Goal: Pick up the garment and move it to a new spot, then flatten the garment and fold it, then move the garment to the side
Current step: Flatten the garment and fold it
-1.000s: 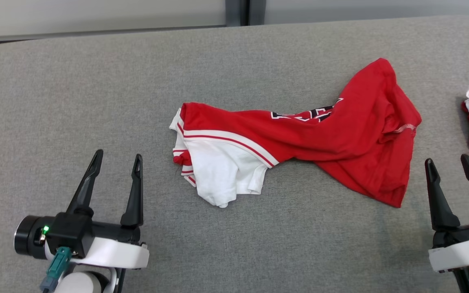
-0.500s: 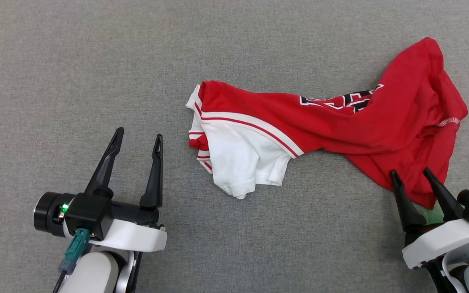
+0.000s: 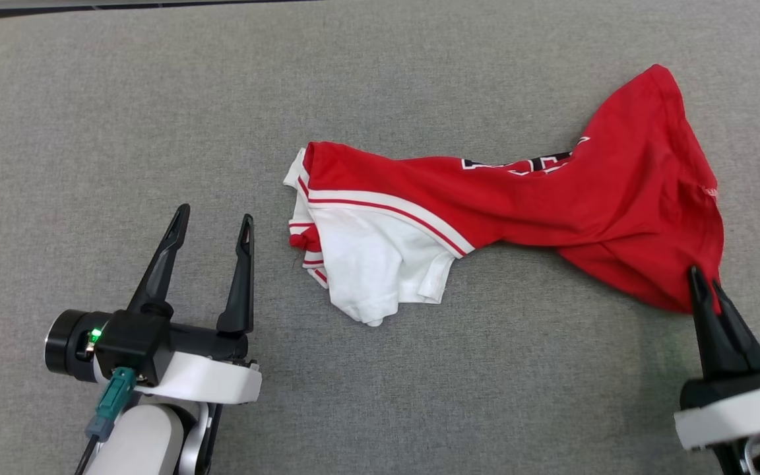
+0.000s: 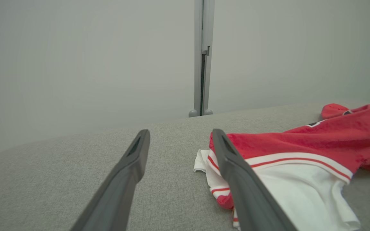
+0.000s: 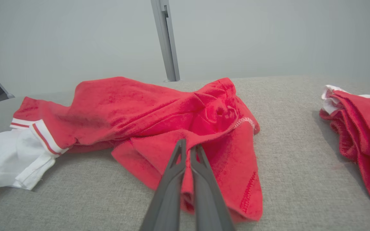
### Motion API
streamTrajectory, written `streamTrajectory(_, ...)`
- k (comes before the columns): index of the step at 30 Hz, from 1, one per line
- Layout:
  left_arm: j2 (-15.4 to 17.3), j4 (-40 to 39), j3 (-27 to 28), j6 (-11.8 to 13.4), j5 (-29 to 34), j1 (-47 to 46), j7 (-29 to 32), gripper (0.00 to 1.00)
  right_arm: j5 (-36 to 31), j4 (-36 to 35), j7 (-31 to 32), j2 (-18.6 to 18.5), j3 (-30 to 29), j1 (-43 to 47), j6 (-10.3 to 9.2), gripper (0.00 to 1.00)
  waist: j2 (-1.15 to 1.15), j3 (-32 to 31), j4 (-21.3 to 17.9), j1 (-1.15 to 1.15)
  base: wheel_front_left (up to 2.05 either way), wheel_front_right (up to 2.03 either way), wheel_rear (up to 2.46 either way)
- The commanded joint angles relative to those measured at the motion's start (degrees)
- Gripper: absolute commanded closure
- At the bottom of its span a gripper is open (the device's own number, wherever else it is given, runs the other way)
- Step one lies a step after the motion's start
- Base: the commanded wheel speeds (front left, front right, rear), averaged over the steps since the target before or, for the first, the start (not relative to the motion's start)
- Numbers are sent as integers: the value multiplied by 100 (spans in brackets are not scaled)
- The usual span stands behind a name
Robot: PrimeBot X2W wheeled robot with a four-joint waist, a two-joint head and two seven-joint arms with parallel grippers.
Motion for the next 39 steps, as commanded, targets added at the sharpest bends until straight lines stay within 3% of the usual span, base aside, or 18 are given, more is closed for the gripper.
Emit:
streamTrajectory(1, 44, 8, 40, 25, -10, 61, -18, 0, 37, -115, -35, 48, -46, 280, -8, 100, 0, -59, -50, 0, 0, 0, 0)
streamTrajectory(6, 67, -3, 58, 22, -42, 115, -29, 0, 189, -73, -97, 166, -50, 879, -8, 100, 0, -124, -96, 0, 0, 0, 0)
streamTrajectory(12, 62, 36, 39, 33, -78, 184, -32, 0, 564, 794, -280, 261, 175, 1322, -9, 100, 0, -202, -89, 0, 0, 0, 0)
streamTrajectory(13, 63, 39, 39, 45, -85, 192, -33, 0, 593, 990, -257, 243, 224, 1317, -10, 90, 0, -219, -89, 0, 0, 0, 0)
streamTrajectory(14, 68, 37, 45, 61, -94, 193, -34, 0, 629, 1163, -281, 230, 259, 1256, -12, 90, 0, -232, -91, 0, 0, 0, 0)
streamTrajectory(15, 77, 40, 57, 73, -103, 200, -34, 0, 681, 1248, -362, 238, 298, 1177, -12, 0, 0, -247, -100, 0, 0, 0, 0)
streamTrajectory(19, 107, 42, 114, 160, -119, 362, -30, 0, 646, 1135, -687, 99, 240, 877, -11, 0, 0, -368, -167, 0, 0, 0, 0)
streamTrajectory(26, 131, -21, 215, 309, -196, 660, -12, 0, 143, 333, -815, -143, -100, 587, -8, 0, 0, -661, -250, 0, 0, 0, 0)
streamTrajectory(39, 201, -233, 145, 435, -252, 1139, 169, 0, -302, -508, -168, -130, -79, 518, -9, 0, 0, -1098, -176, 0, 0, 0, 0)
